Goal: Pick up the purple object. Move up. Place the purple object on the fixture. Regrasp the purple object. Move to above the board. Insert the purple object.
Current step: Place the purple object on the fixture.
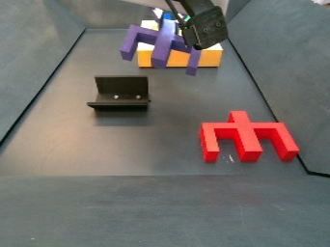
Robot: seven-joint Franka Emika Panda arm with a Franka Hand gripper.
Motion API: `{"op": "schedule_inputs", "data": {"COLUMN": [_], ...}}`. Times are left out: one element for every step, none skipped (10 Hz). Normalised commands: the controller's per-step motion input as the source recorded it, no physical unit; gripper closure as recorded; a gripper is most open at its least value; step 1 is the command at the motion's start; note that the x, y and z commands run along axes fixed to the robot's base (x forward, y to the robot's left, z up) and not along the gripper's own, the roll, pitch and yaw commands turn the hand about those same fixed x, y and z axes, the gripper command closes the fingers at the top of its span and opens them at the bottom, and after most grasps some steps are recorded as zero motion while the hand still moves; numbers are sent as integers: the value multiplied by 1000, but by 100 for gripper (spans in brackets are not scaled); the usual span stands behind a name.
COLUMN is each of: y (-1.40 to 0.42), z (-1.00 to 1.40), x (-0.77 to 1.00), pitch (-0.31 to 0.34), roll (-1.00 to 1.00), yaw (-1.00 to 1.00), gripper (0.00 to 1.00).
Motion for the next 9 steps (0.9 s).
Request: {"op": "schedule_inputs", "data": {"y": [37,100,197,377,306,251,226,151,171], "z": [240,237,183,40,0,-29,-74,-43,-143], "x": [506,509,543,634,666,649,643,774,434], "pitch": [420,409,351,374,311,286,214,63,-60], "roll": [-446,-377,-303,-266,-311,-380,-417,-500,-489], "yaw": [260,260,231,94,126,149,174,114,91], "gripper": [100,100,100,100,100,100,100,100,100]}}
